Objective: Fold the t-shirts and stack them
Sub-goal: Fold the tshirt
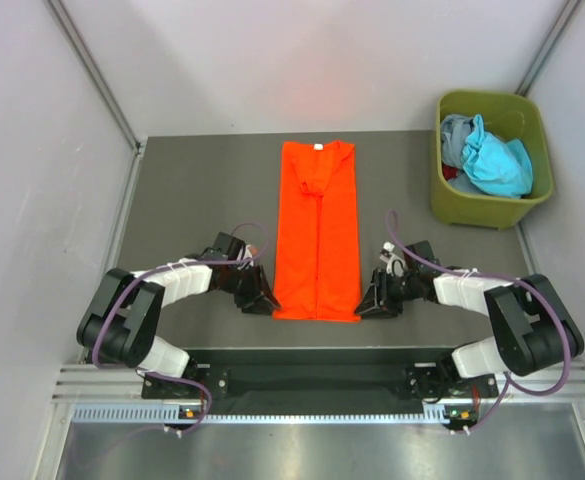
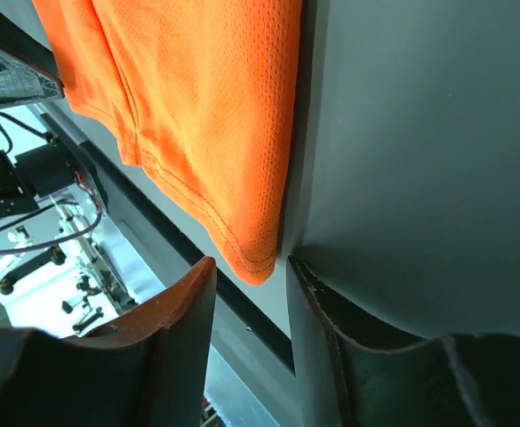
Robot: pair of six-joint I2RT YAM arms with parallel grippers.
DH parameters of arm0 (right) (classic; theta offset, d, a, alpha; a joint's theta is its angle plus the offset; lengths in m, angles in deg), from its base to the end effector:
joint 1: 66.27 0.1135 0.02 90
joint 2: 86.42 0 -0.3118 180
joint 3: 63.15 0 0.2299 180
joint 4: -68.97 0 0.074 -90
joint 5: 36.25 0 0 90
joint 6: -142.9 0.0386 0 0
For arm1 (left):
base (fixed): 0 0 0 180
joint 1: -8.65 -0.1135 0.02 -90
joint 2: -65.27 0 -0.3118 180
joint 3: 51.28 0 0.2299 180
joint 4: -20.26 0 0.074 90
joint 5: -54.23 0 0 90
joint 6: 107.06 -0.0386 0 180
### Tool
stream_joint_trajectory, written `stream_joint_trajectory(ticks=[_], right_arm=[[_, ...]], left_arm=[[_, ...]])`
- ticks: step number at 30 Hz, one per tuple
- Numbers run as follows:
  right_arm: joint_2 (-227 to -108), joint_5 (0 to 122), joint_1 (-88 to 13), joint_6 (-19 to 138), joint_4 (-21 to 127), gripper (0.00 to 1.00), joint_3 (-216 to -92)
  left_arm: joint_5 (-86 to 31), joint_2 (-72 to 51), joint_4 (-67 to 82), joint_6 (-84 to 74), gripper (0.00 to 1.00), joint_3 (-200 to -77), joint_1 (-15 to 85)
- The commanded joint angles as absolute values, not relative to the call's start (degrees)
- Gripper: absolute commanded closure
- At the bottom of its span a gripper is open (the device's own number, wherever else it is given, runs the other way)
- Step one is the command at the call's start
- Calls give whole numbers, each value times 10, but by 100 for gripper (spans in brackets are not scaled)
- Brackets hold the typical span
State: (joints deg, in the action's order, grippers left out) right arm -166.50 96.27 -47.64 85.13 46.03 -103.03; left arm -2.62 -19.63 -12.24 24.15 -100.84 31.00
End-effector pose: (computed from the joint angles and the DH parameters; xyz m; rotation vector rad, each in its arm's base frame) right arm 0.1700 0.0848 0.1809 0.0725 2.7815 1.2576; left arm 0.1954 -0.1032 0.1926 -0.3124 2.9262 -1.0463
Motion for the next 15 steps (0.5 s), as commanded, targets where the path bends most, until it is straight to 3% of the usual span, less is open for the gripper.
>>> stream_joint_trajectory(ticks=[1,9,13,15], right_arm=[[-1676,958,-474,845,490,62,-1024],[-1687,962,-474,839,502,66,-1010],[-1701,975,-474,847,520,75,-1010],[-1697,980,-474,849,521,81,-1010]], left_arm=[[-58,-195,-125,235,58,-980,309],[-46,-199,-111,242,70,-972,310],[-33,-209,-101,247,84,-971,310],[-18,-212,-93,252,95,-970,310]])
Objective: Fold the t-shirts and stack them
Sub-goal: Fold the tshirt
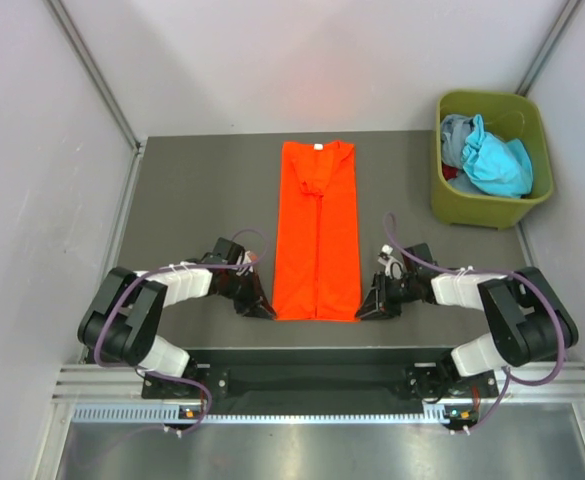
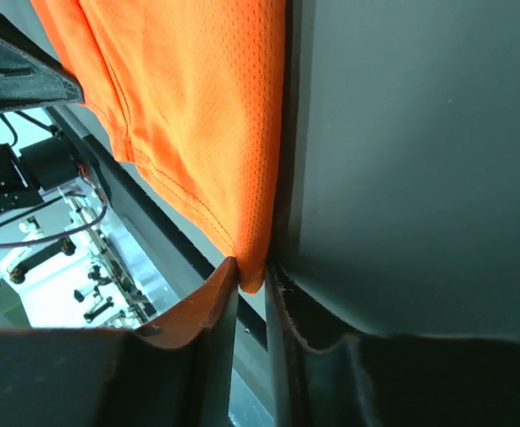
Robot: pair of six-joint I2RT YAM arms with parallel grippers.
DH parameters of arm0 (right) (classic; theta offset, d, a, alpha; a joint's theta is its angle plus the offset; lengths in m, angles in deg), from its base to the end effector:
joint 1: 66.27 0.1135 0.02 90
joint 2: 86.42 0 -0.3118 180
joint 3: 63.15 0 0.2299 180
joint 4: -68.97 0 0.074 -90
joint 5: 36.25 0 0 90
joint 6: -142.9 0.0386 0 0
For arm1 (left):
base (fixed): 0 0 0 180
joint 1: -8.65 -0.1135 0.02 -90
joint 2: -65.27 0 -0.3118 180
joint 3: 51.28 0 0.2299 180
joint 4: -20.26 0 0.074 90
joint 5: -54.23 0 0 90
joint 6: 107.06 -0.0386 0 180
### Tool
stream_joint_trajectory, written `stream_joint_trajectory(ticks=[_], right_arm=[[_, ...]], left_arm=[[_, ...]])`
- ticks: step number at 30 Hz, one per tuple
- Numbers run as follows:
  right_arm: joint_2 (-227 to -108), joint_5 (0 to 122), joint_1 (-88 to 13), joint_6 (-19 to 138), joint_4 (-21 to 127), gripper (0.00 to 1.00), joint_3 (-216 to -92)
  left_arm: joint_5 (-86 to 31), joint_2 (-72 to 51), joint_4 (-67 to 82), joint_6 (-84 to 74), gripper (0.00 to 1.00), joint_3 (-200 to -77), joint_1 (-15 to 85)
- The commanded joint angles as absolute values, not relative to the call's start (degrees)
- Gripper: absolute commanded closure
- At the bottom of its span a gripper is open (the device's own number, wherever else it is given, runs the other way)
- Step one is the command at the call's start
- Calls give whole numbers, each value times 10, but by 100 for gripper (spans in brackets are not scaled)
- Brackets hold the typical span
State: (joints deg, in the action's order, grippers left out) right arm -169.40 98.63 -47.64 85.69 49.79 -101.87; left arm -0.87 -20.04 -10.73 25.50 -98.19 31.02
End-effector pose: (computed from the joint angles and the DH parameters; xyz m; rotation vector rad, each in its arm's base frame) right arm 0.1731 0.0871 0.1719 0.0736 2.7853 1.3158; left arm 0.1875 -0.1011 0.1826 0.3477 -2.9060 1.0601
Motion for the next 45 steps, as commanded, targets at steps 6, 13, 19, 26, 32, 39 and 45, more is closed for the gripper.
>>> stream_joint_trajectory(ticks=[6,13,19,26,32,39,45], right_arm=[[-1639,989,-474,883,521,100,-1043],[-1696,976,-496,872,474,100,-1188],[-1831,983,-524,833,406,100,-1370],[-1971,978,-552,803,293,100,-1558],[-2053,993,-568,800,268,100,-1660],[-2104,1000,-583,798,246,100,-1732],[-2126,998,-591,808,248,99,-1751]], left_arm=[[2,-183,-81,291,100,-1008,312],[-40,-209,-80,335,100,-1175,307],[-40,-346,-70,339,100,-1336,275],[-11,-490,-66,354,100,-1479,239],[4,-543,-52,369,100,-1542,213],[11,-569,-29,382,100,-1555,191],[20,-592,-28,383,100,-1563,185]])
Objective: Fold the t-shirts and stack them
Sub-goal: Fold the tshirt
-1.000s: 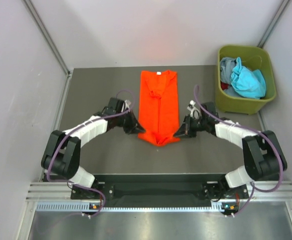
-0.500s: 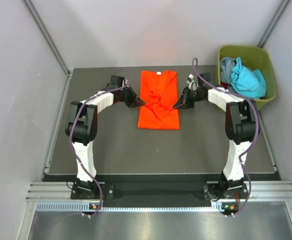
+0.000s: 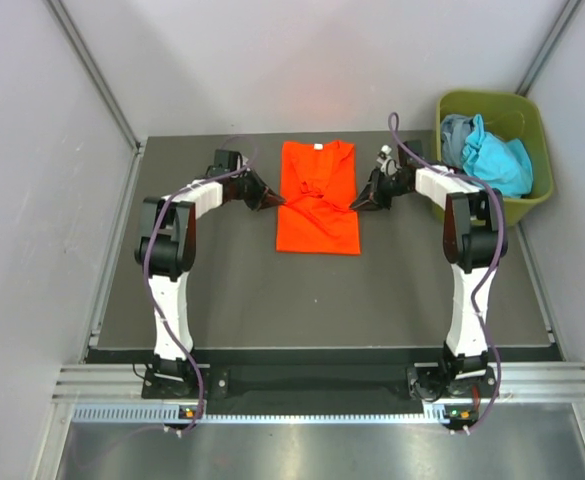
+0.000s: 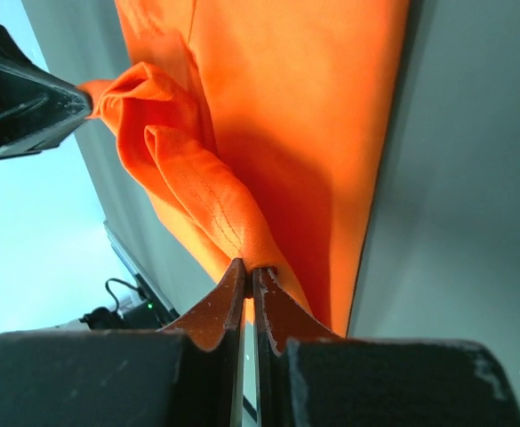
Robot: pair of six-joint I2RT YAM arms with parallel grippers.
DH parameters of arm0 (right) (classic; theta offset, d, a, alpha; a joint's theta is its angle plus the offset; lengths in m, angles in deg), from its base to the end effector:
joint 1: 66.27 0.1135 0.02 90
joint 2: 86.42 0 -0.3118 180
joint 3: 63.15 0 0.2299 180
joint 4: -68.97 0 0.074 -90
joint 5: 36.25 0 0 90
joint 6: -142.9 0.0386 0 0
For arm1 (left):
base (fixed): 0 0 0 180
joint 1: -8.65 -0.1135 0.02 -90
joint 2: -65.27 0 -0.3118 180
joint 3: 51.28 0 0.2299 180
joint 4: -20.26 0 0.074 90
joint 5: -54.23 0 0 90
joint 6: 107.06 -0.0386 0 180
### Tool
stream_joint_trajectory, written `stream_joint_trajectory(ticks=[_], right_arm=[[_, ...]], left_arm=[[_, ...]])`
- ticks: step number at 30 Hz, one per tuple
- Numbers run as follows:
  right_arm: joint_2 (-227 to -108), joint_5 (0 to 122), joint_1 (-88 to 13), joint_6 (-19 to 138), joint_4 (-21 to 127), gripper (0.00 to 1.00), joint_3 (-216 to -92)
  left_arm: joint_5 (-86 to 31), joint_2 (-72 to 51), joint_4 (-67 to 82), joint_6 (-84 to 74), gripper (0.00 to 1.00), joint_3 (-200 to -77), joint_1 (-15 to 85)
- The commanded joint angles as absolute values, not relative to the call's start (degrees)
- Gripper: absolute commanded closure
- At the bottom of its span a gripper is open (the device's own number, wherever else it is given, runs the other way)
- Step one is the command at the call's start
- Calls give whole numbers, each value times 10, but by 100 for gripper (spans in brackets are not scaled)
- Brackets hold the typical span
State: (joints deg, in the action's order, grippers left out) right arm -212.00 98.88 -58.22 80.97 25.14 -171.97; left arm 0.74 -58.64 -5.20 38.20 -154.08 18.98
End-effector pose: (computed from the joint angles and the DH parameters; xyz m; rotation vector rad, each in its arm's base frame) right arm 0.4628 0.0931 0.2126 0.1746 2.6383 1.2523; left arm 0.4687 -0.1088 0.2132 -0.6654 2.4867 -1.2582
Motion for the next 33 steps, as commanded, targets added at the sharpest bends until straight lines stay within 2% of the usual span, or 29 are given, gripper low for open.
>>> stream_joint_trajectory(ticks=[1,28,29,31,33], right_arm=[[-2128,996,-592,809,248,98,-1753],[-2195,998,-613,833,253,92,-1824],[-2199,998,-614,834,253,90,-1829],[-2204,997,-620,836,249,87,-1837],[-2211,1002,-627,838,248,78,-1853]], left_arm=[[20,-593,-27,384,100,-1561,184],[40,-665,-81,357,100,-1644,173],[38,-666,-95,353,99,-1648,173],[30,-668,-113,332,87,-1666,173],[0,-668,-193,298,78,-1709,173]])
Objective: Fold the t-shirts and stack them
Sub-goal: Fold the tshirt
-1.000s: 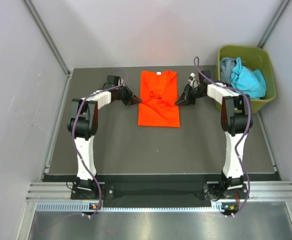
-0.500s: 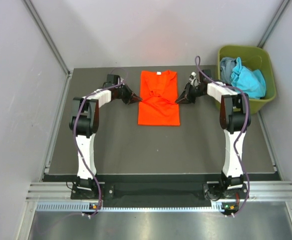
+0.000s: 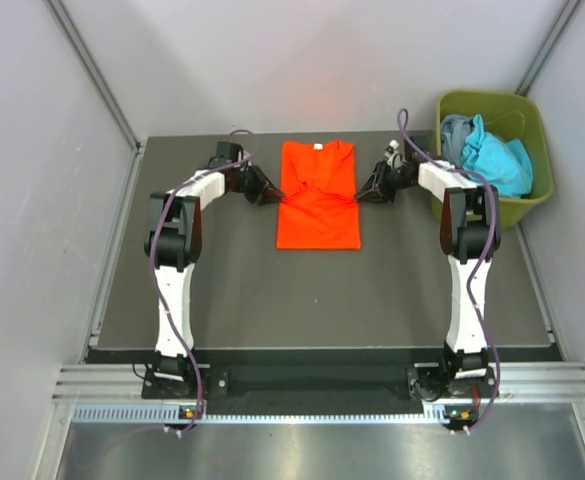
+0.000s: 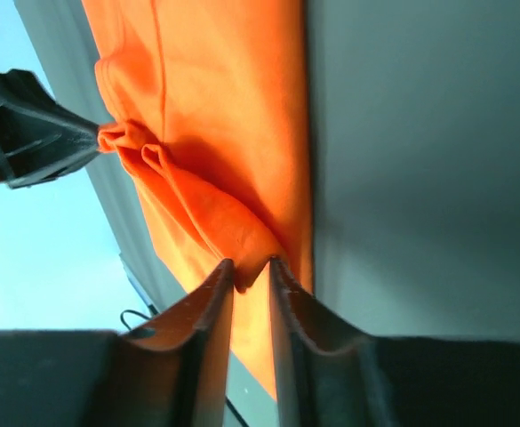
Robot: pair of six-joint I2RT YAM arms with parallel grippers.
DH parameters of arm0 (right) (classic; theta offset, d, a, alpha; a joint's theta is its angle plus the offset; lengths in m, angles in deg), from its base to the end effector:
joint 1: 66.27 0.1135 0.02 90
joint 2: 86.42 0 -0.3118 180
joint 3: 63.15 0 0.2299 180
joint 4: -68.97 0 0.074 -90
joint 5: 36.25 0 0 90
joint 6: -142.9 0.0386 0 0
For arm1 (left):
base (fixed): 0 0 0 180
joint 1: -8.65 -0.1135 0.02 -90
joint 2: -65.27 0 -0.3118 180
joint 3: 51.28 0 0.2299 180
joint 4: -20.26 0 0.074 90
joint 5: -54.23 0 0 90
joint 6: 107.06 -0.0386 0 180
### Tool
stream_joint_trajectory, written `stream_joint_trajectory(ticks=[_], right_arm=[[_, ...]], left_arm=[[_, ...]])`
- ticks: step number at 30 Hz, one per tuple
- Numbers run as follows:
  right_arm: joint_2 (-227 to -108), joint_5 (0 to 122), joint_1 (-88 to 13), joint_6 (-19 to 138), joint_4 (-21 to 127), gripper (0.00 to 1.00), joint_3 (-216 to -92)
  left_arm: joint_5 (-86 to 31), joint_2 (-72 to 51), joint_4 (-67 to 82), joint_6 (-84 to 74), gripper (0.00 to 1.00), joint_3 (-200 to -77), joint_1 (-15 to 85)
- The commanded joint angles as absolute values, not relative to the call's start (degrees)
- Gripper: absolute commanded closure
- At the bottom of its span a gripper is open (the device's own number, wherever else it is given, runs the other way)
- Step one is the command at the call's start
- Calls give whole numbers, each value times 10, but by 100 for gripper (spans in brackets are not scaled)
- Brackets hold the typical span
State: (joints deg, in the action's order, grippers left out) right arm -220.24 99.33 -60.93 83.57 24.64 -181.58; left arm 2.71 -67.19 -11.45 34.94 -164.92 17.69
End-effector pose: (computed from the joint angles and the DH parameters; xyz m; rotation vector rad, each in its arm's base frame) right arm 0.5037 0.0748 0.1902 0.2828 2.6119 1.2614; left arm 0.5042 -0.1045 0.1889 -0.6494 2.5398 -1.2560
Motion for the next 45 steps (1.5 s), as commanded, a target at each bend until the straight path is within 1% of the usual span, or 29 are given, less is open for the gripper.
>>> stream_joint_trajectory(ticks=[1,4,5,7,9,10,12,13,14,15,18,23,25,27,31,41,45], right_arm=[[-2214,1003,-632,837,241,75,-1861],[-2219,990,-644,819,196,72,-1900],[-2211,976,-649,789,176,72,-1920],[-2191,918,-650,752,120,71,-1932],[-2152,905,-641,724,113,71,-1905],[-2137,908,-636,725,130,72,-1886],[-2088,915,-613,745,173,73,-1808],[-2074,919,-605,777,235,74,-1779],[-2054,922,-596,792,265,79,-1733],[-2048,926,-579,809,319,80,-1714],[-2044,916,-546,849,381,85,-1678],[-2077,911,-505,873,423,86,-1670],[-2088,911,-500,888,444,86,-1669],[-2108,910,-498,896,461,86,-1672],[-2140,906,-501,910,484,86,-1688],[-2225,900,-551,902,474,85,-1780],[-2248,897,-580,881,446,85,-1817]], left_arm=[[-32,-666,-221,254,71,-1726,173],[-63,-640,-283,193,65,-1757,171],[-87,-631,-300,180,64,-1762,171],[-96,-592,-310,158,63,-1744,172],[-74,-563,-289,162,62,-1694,175],[-62,-538,-251,168,62,-1675,179],[-29,-519,-210,193,67,-1617,189],[-21,-505,-160,206,68,-1596,193],[-11,-500,-128,220,69,-1558,200],[4,-498,-101,252,71,-1543,204],[20,-509,-14,297,73,-1517,221],[26,-567,47,328,75,-1531,251],[21,-586,70,357,77,-1531,252],[14,-600,89,361,78,-1538,252],[17,-644,75,350,78,-1590,251],[-9,-716,54,313,79,-1680,237],[-13,-734,39,305,80,-1687,230]])
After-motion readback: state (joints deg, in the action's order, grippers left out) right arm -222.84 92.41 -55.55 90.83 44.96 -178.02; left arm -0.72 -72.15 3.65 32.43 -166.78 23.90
